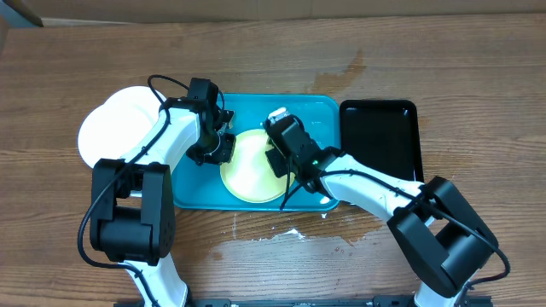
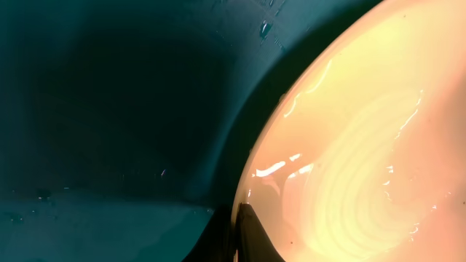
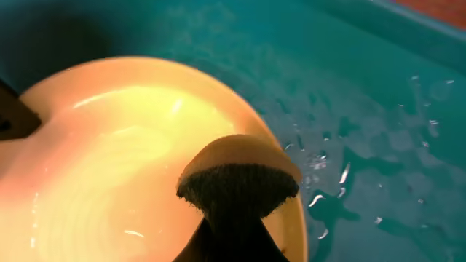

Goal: Clean dirty plates on tray and stack at the side
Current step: 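Wipe the yellow plate surface with the sponge in the right gripper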

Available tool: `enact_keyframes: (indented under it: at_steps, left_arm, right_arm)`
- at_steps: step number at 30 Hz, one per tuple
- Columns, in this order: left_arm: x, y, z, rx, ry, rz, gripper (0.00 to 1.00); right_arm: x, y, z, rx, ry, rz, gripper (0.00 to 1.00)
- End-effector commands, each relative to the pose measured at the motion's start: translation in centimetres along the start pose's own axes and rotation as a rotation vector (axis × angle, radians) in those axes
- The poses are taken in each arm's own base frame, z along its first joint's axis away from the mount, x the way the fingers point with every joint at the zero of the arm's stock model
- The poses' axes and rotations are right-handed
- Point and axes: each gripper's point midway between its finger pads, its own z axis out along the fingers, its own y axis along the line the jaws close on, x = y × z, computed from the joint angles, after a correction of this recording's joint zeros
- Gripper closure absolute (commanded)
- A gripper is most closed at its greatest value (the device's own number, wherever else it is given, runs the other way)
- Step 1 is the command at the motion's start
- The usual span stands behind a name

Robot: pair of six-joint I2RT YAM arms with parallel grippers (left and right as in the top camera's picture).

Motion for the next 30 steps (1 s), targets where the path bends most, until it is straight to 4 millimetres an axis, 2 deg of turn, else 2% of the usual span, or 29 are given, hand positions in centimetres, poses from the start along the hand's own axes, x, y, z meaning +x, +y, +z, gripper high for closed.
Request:
enact_keyframes:
  at_steps: [1, 6, 10, 17, 24, 27, 30]
  left_arm:
    - [0.3, 0.3, 0.5, -0.007, 0.015, -0.008, 0.96]
    - [0.3, 0.3, 0.5, -0.007, 0.017, -0.008, 0.96]
    - [0.3, 0.3, 0.5, -0.007, 0.015, -0.008, 0.96]
    - [0.3, 0.3, 0.5, -0.007, 0.016, -0.008, 0.96]
    - [0.3, 0.4, 0.5, -0.01, 0.016, -0.008, 0.96]
    - [0.3, 0.4, 0.5, -0.01, 0.016, -0.008, 0.96]
    - [0.3, 0.4, 0.5, -0.01, 0.016, -0.008, 0.96]
  right_arm:
    - [1.8, 1.9, 1.0, -0.11, 0.046, -0.104, 0.96]
    - [2.8, 1.9, 1.5, -0.114, 0.076, -0.144, 0.96]
    - [2.4, 1.9, 1.5, -0.115, 0.052, -0.266, 0.96]
    - [1.7, 0.4, 1.9, -0.077, 0.026, -0.438, 0.96]
    - [1.5, -2.4, 3.3, -0.051, 0.019, -0.403, 0.96]
    - [0.8, -2.8, 3.4, -0.064, -0.015, -0.403, 0.96]
    - [-0.9, -3.0, 3.3, -0.061, -0.08, -0.396, 0.96]
